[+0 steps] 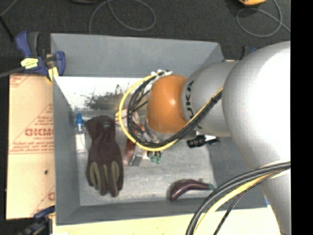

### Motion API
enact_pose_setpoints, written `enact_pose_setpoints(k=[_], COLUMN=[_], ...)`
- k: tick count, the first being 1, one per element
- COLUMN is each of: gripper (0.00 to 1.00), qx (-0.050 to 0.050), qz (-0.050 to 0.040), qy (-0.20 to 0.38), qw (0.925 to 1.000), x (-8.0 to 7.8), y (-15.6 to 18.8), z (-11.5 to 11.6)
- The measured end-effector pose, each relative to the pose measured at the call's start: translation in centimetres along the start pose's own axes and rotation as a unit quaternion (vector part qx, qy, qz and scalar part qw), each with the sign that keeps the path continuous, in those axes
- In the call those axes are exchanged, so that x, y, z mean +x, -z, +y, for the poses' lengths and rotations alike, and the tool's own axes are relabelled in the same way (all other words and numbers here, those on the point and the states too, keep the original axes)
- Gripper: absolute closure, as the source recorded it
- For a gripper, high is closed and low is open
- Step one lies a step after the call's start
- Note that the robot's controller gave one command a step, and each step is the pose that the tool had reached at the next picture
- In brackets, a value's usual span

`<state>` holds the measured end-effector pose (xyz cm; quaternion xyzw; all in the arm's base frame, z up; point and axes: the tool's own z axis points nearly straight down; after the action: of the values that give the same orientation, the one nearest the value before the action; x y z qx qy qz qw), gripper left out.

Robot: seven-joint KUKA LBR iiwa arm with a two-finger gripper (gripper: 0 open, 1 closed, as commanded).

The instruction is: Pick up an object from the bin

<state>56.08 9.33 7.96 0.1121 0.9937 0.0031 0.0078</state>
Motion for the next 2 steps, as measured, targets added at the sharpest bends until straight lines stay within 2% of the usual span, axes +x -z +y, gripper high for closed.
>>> enact_pose_setpoints(k=[2], gripper=[1.0], qx=[0.0], qz=[0.0], qy=[-0.002], qw=[1.0], x=[0.0], y=[0.0], z=[0.0])
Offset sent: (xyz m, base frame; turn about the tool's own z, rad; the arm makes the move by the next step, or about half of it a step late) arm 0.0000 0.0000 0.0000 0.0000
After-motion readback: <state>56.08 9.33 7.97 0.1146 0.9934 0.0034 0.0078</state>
